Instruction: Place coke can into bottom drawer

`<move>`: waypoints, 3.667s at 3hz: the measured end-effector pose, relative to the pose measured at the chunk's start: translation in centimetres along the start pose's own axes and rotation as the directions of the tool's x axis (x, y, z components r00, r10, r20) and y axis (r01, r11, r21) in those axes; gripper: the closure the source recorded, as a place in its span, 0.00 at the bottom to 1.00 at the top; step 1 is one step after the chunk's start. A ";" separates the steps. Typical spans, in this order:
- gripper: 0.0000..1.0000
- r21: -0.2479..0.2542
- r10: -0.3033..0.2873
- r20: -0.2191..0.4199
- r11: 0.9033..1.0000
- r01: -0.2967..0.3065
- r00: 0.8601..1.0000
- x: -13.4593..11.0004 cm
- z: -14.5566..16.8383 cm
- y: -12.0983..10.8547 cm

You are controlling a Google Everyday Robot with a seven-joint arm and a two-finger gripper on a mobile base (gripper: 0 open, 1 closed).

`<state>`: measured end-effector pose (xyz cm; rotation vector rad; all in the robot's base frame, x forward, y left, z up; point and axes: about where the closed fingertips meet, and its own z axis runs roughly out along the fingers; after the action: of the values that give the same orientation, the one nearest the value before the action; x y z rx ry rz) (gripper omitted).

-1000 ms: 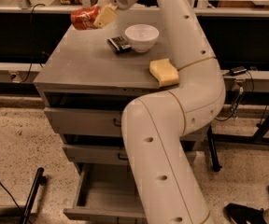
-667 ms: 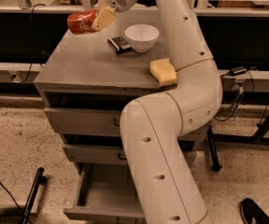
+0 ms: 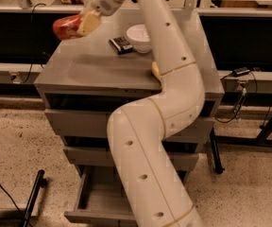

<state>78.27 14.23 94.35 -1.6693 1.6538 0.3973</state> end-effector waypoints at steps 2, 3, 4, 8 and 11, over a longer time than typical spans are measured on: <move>1.00 0.005 -0.007 0.031 1.000 0.007 1.000 -3.1 2.1 2.8; 1.00 0.010 -0.003 0.040 1.000 0.003 0.999 -3.3 2.7 2.5; 1.00 0.029 -0.011 -0.001 1.000 0.011 1.000 -2.8 2.4 2.3; 1.00 0.126 0.014 -0.040 0.992 -0.009 0.999 -2.2 3.2 3.0; 1.00 0.080 -0.101 -0.140 0.990 0.113 0.985 -3.7 3.5 8.3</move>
Offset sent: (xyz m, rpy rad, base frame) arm -0.0187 0.0317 -0.0135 -0.0114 0.0318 0.0177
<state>70.84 20.18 92.15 -1.7430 1.6445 0.1590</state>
